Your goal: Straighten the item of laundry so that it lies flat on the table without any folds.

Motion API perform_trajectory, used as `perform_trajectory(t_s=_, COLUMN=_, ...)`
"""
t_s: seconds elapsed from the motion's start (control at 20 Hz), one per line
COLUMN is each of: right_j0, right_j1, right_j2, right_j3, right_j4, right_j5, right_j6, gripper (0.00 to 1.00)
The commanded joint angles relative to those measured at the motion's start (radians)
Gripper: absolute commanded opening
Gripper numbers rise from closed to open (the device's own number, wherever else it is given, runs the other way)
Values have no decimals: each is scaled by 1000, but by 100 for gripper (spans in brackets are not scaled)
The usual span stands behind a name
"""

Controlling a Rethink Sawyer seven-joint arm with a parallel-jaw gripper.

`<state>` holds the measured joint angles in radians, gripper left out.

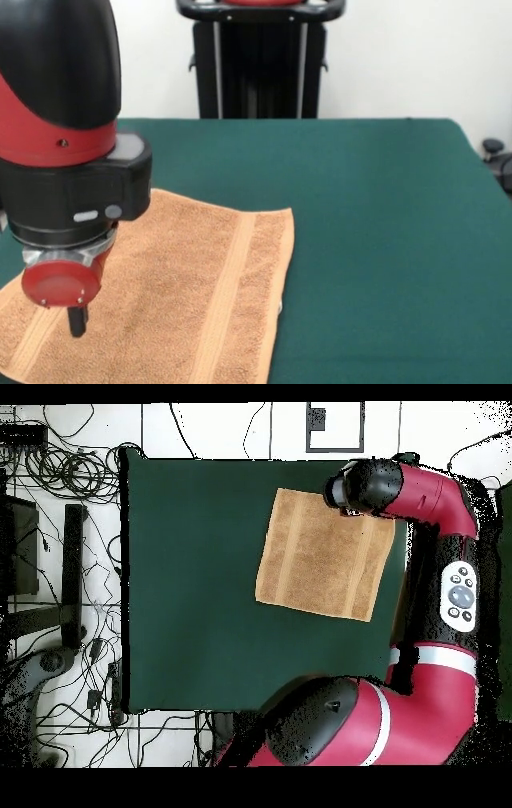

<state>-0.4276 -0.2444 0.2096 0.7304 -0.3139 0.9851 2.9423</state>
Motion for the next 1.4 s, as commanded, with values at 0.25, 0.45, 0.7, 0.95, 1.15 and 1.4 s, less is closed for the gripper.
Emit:
perform_trajectory(t_s=0.25, right_j0=45, right_j1=-105, right_j2=22, right_j3=225, right_j4=107, right_j5=237, right_j6=-101, gripper=0)
perform_trajectory(t_s=0.45, right_j0=50, right_j1=-142, right_j2=17, right_j3=272, right_j4=130, right_j5=226, right_j6=-74, gripper=0)
perform_trajectory(t_s=0.7, right_j0=71, right_j1=-202, right_j2=-1, right_j3=341, right_j4=158, right_j5=243, right_j6=-30, gripper=0)
perform_trajectory(t_s=0.95, right_j0=96, right_j1=-229, right_j2=-17, right_j3=393, right_j4=179, right_j5=265, right_j6=-27, gripper=0)
perform_trajectory(t_s=1.15, right_j0=98, right_j1=-238, right_j2=-14, right_j3=432, right_j4=183, right_j5=242, right_j6=-54, gripper=0)
perform_trajectory(t_s=1.4, right_j0=93, right_j1=-240, right_j2=-5, right_j3=452, right_j4=187, right_j5=247, right_j6=-86, gripper=0)
